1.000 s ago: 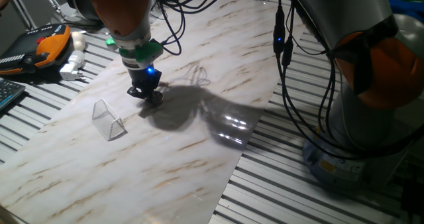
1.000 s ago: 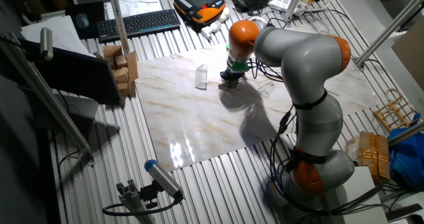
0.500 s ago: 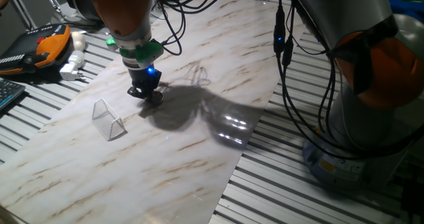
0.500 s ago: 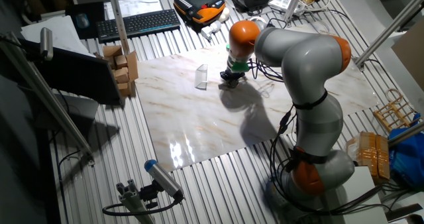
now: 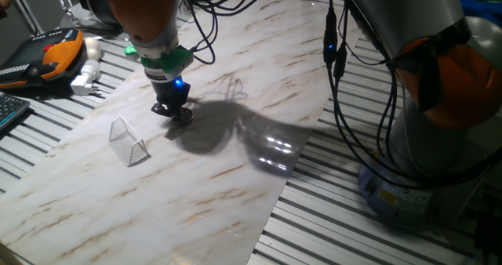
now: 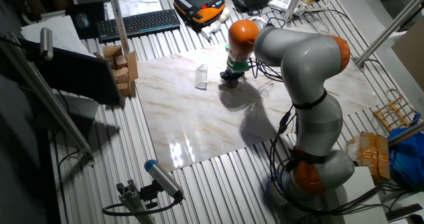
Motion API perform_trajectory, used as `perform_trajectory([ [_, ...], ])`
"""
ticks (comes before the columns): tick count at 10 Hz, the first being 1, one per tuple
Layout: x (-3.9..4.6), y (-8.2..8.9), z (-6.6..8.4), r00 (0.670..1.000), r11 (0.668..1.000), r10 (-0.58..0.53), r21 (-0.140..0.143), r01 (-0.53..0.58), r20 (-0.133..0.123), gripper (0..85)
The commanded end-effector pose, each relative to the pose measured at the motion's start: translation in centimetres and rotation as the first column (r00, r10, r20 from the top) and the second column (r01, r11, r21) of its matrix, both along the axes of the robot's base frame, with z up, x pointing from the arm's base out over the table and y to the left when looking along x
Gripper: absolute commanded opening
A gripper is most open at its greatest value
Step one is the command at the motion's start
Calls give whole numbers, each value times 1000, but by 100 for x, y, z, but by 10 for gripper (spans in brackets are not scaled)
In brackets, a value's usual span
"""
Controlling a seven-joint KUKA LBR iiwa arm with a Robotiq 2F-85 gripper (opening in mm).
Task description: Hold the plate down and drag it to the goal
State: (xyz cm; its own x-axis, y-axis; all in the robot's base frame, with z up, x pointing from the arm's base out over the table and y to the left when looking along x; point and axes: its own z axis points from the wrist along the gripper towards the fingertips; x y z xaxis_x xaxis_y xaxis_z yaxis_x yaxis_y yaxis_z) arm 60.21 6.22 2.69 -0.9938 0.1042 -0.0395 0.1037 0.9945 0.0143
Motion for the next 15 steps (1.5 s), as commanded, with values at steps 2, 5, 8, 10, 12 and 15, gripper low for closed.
perform_trajectory([
  [2, 0, -4, 1, 1000, 1000, 17, 0, -17, 10, 0],
  [5, 0, -4, 1, 1000, 1000, 5, -12, -5, 4, 0],
  [8, 0, -4, 1, 994, 994, -105, -37, 105, 6, 0],
  [10, 0, -4, 1, 980, 980, -199, -17, 199, 0, 0],
  [12, 0, -4, 1, 973, 972, -232, -23, 232, 4, 0],
  [15, 0, -4, 1, 970, 970, -241, -27, 241, -3, 0],
])
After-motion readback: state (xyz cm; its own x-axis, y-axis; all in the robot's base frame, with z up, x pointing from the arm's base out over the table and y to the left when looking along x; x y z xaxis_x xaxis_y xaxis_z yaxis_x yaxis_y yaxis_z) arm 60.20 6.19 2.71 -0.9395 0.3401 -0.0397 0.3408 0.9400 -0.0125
